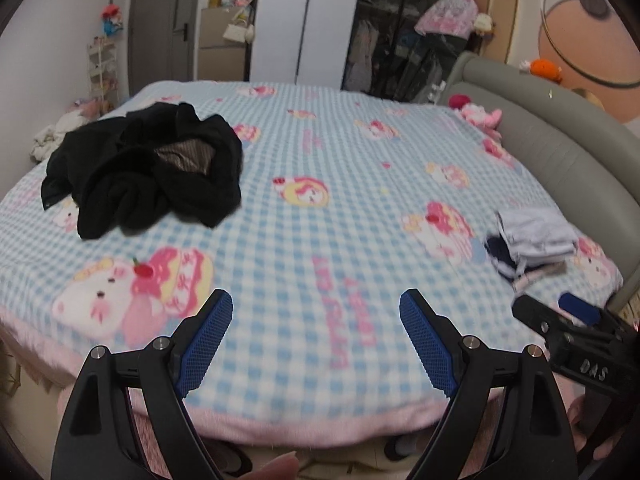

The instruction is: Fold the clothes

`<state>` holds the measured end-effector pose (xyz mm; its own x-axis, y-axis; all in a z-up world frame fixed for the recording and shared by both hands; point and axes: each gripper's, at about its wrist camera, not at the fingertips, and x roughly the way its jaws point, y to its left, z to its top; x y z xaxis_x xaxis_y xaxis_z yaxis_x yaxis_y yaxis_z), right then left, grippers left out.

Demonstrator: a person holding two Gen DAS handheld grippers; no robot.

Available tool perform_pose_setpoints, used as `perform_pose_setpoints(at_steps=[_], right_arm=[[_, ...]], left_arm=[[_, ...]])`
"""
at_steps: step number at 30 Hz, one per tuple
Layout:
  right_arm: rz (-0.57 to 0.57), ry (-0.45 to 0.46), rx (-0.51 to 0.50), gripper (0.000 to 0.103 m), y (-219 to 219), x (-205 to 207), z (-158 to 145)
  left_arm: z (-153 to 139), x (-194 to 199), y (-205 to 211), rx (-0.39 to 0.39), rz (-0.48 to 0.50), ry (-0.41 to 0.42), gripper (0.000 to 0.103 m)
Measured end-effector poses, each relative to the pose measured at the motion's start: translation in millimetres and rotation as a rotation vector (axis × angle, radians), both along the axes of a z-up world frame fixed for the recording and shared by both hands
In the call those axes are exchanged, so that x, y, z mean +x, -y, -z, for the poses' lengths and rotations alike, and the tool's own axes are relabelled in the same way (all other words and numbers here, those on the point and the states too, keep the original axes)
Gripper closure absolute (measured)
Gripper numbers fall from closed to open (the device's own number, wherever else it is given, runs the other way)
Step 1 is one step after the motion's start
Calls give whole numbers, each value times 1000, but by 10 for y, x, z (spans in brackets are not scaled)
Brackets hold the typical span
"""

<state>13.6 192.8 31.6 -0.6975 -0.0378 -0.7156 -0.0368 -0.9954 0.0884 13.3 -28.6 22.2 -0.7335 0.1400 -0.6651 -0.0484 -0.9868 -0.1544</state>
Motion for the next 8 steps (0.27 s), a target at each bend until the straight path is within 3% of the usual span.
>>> perform_pose_setpoints(at_steps=[8], right_arm=[[-25,28,24,1,113,97,127]], left_arm=[[80,90,-22,39,-2,14,15]])
